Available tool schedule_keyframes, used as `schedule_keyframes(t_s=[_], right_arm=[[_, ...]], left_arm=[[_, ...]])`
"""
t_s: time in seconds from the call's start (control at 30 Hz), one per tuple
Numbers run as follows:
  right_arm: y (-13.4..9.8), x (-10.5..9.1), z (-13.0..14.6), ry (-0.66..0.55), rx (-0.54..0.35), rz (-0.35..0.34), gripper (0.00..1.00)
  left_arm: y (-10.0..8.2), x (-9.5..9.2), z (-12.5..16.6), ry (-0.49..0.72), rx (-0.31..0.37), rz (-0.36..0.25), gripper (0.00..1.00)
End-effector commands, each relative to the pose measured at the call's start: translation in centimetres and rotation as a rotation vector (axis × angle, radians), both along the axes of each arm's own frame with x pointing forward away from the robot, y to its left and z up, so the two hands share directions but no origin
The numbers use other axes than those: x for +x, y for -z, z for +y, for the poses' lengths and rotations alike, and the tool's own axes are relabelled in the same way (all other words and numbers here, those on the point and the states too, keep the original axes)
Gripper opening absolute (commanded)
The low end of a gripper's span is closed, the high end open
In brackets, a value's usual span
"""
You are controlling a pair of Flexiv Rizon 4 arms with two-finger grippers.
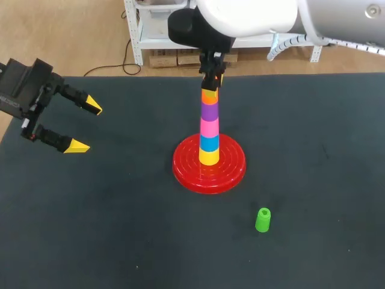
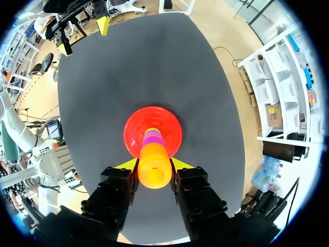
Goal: Pick up and stack the cylinders on the red base in this order: pink,purple,orange,green
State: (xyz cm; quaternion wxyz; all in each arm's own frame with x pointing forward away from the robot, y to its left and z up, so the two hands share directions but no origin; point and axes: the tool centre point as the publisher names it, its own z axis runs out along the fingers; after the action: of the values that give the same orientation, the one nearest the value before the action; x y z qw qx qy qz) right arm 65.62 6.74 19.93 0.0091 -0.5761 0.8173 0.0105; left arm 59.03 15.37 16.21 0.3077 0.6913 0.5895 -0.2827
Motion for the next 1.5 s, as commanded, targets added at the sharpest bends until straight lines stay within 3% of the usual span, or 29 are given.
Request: schedule_keyframes(t_s=[0.03, 0.07, 0.5, 0.87, 1.13, 1.37, 1.5], right_arm=[[0.5, -0.4, 0.2, -0.002, 0.035, 0.003, 0.74], [0.3, -0.5, 0.3, -0.008, 0.020, -0.008, 1.00], [-1.7, -0.8, 0.1, 0.007, 0.046, -0.078, 1.00], [-4.3, -3.4, -3.6, 0.079, 0.062, -0.153, 1.00], [-4.5, -7.5, -6.3, 0.109, 0.064, -0.166, 1.00], [-2.0, -11.9, -7.3, 0.128, 0.069, -0.132, 1.00], [-0.4, -14.1, -7.5, 0.169, 0.094, -0.148, 1.00]], left_arm=[[0.1, -0.1, 0.1, 0.000, -0.004, -0.005, 1.00], [0.1, -0.1, 0.1, 0.000, -0.004, -0.005, 1.00], [0.1, -0.1, 0.1, 0.000, -0.004, -0.005, 1.00], [0.1, -0.1, 0.1, 0.000, -0.004, -0.005, 1.00], [0.1, -0.1, 0.1, 0.000, -0.004, -0.005, 1.00], [0.1, -0.1, 0.1, 0.000, -0.004, -0.005, 1.00], [0.1, -0.1, 0.1, 0.000, -0.004, -0.005, 1.00]])
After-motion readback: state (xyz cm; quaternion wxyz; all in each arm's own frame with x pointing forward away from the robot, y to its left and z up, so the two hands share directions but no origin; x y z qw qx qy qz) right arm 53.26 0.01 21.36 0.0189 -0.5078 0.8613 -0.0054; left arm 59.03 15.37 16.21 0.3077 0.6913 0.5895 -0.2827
